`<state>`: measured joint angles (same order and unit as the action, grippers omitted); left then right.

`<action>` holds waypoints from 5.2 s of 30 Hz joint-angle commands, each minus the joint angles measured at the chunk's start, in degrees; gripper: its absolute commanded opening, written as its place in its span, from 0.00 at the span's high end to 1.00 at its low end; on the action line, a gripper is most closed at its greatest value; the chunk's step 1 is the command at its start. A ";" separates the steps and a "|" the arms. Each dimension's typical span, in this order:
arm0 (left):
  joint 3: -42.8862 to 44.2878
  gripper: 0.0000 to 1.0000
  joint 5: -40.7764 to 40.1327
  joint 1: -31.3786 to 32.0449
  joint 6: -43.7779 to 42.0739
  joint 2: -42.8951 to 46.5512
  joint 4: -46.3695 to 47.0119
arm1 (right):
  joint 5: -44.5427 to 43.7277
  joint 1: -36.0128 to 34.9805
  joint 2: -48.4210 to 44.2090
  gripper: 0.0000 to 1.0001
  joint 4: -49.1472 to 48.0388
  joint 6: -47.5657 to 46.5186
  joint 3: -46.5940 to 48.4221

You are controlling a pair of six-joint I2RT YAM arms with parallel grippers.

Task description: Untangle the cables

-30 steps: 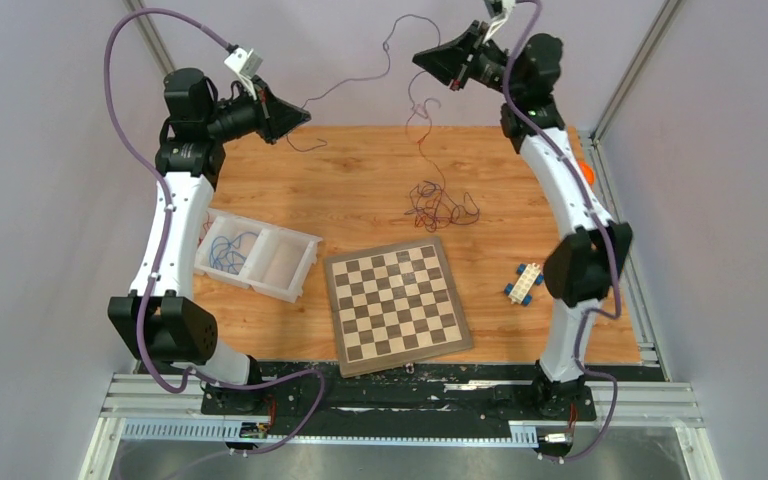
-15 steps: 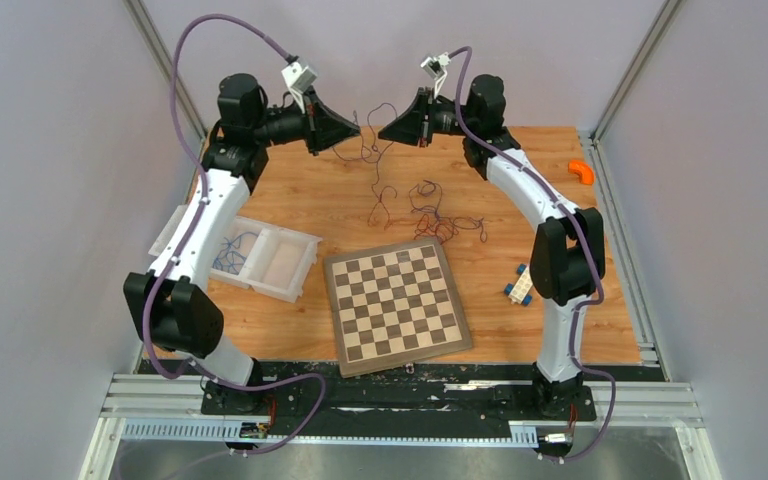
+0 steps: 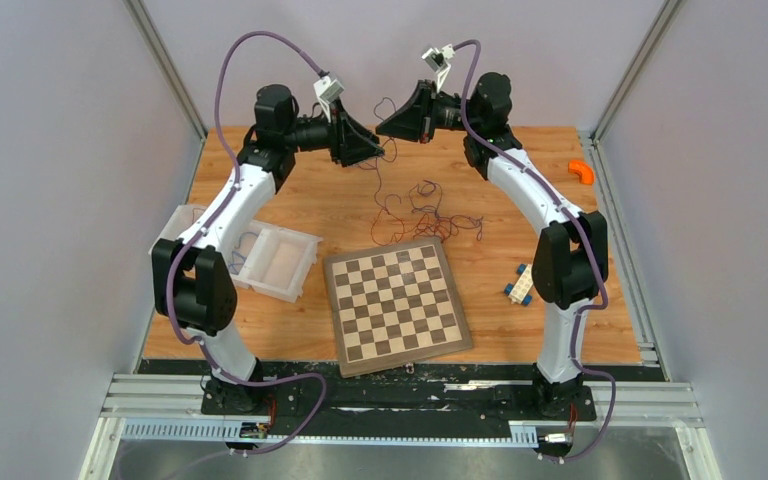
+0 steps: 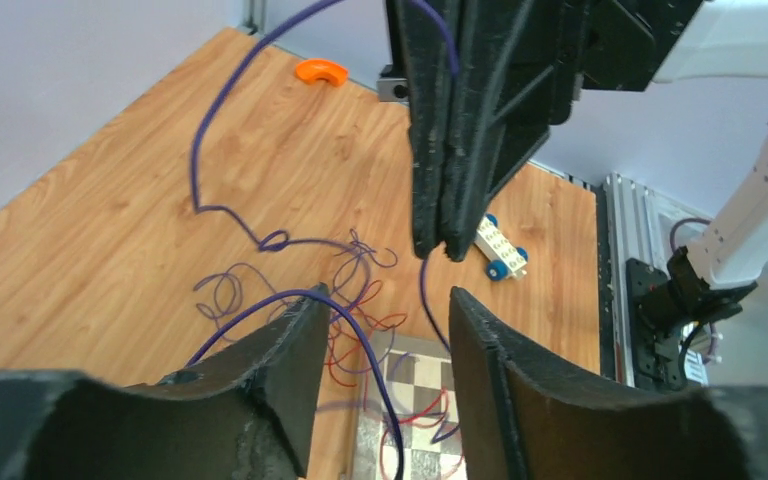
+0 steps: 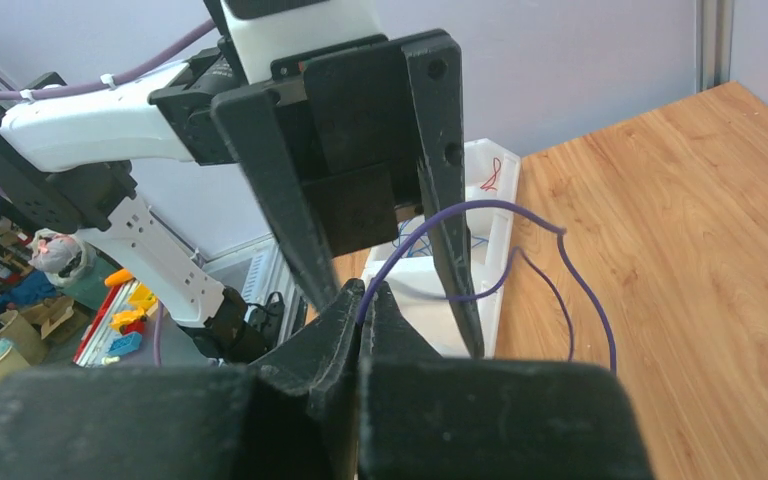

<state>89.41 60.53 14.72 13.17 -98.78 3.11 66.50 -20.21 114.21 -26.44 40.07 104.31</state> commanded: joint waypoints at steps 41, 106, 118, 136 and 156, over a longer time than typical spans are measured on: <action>4.50 1.00 -11.66 -0.50 32.57 -3.85 19.64 | -13.01 0.12 -3.85 0.21 19.07 -39.79 -22.92; -29.42 1.00 -38.59 -22.77 -45.09 17.51 -44.14 | -17.55 8.58 -1.48 1.00 36.37 -49.92 -20.71; -25.89 0.28 -32.00 -15.93 -47.17 19.34 -51.95 | -9.01 7.90 -4.12 1.00 36.55 -48.65 -18.62; -17.45 0.00 -6.24 -6.49 -28.54 21.10 -12.88 | 0.19 2.10 -13.51 1.00 23.70 -31.62 -6.10; -8.01 0.22 -20.44 6.19 -5.53 -7.74 4.20 | -10.61 11.23 -21.91 1.00 18.78 -20.81 -9.03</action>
<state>75.26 46.28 21.23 -0.73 -99.68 12.03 59.72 -13.74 97.47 -12.12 21.32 98.91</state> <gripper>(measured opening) 0.824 0.003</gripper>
